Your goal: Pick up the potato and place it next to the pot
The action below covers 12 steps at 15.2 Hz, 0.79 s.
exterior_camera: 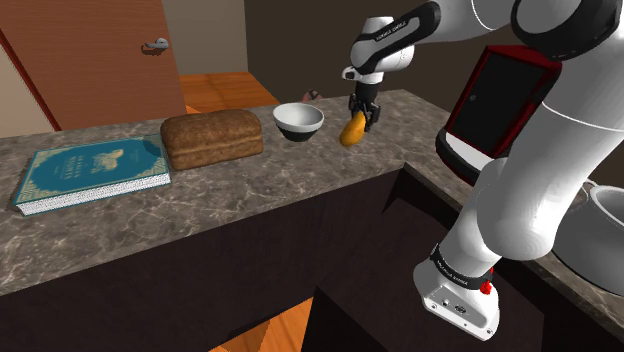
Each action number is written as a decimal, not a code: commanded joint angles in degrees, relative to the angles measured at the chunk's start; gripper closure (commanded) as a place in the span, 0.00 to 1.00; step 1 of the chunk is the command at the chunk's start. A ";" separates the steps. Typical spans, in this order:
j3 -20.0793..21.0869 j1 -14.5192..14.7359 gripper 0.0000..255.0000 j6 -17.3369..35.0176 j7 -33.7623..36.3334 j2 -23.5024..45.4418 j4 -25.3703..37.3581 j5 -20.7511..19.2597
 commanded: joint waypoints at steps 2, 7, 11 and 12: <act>0.11 0.13 1.00 -2.46 0.60 -1.34 1.36 -0.87; 0.34 0.27 1.00 -6.29 1.30 -3.14 3.70 -1.94; 0.56 0.37 1.00 -9.35 1.70 -4.32 5.78 -2.56; 0.62 0.39 1.00 -10.12 1.78 -4.57 6.34 -2.69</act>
